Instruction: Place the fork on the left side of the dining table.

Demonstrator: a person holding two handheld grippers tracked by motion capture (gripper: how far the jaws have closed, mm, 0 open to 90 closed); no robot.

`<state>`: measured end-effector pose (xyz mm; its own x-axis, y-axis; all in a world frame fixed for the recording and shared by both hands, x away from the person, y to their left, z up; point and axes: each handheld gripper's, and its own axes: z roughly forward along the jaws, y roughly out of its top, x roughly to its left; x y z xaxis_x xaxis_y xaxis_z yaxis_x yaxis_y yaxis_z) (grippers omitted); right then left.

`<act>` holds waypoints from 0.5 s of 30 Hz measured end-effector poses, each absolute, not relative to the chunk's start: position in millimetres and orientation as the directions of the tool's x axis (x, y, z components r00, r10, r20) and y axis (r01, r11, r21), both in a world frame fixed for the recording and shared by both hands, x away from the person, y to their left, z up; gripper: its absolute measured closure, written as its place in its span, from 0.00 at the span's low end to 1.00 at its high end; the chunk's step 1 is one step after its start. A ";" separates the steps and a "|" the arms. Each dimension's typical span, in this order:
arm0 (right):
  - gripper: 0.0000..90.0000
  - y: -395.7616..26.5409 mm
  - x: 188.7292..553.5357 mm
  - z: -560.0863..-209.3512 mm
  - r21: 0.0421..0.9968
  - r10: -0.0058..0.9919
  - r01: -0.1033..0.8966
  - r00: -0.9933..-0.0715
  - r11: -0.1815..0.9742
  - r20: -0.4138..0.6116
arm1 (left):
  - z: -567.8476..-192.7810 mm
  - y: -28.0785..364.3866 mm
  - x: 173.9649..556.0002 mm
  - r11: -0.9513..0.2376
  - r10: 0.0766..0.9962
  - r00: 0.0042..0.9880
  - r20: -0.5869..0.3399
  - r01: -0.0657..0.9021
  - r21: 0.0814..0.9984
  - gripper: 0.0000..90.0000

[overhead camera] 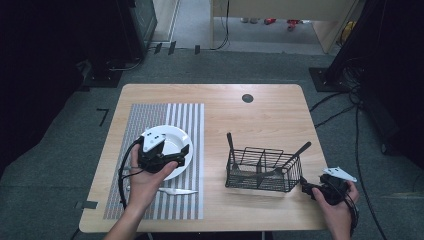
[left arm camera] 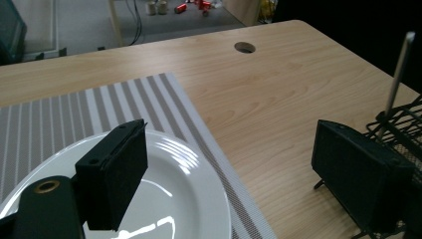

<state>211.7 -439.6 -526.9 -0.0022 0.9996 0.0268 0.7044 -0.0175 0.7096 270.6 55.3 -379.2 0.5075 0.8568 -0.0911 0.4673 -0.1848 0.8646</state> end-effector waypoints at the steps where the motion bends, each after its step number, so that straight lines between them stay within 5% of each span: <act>1: 0.00 -439.6 211.7 -526.9 0.710 1.000 0.704 -0.002 -0.018 0.027 | -379.2 55.3 270.6 -0.185 0.857 0.508 -0.091 0.467 0.865 0.17; 12: 0.00 -439.5 211.7 -526.9 0.710 1.000 0.704 -0.004 -0.016 0.027 | -374.6 11.3 278.3 -0.202 0.797 0.590 -0.130 0.462 0.864 0.18; 15: 0.00 -439.4 211.7 -526.8 0.709 1.000 0.705 -0.003 -0.017 0.028 | -374.3 4.7 278.8 -0.192 0.787 0.600 -0.145 0.461 0.867 0.26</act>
